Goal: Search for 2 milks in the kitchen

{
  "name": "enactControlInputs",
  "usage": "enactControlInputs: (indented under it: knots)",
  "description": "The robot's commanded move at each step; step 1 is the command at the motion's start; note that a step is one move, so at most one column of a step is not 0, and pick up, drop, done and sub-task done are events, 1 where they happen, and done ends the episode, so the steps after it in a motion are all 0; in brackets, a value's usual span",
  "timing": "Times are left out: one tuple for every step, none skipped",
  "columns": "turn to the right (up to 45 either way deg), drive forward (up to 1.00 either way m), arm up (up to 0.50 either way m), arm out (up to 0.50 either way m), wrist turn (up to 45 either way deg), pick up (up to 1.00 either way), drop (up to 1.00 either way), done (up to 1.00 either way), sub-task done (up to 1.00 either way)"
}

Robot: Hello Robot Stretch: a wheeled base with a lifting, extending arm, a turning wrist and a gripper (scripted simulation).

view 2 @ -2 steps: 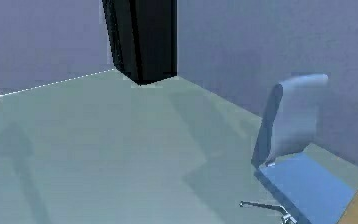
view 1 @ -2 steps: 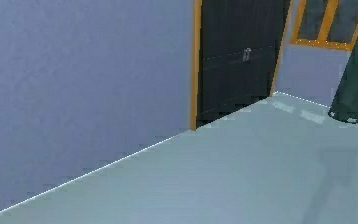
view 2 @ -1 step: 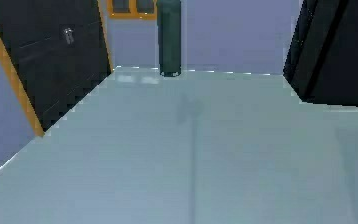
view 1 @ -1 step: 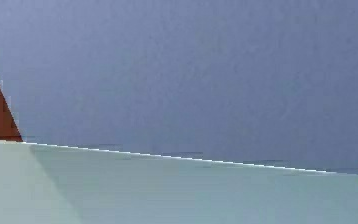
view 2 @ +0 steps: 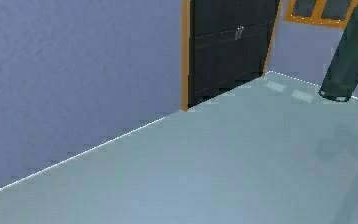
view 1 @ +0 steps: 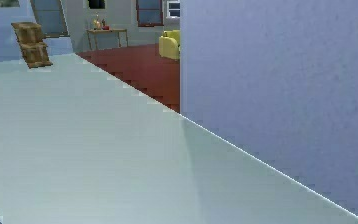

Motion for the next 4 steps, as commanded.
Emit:
enactControlInputs:
  knots:
    - [0.0,0.65,0.00,0.00,0.0,0.00,0.00,0.00,0.00]
    - [-36.0,0.00,0.00,0.00,0.0,0.00,0.00,0.00,0.00]
    - [0.0,0.65,0.00,0.00,0.0,0.00,0.00,0.00,0.00]
    - [-45.0,0.00,0.00,0.00,0.0,0.00,0.00,0.00,0.00]
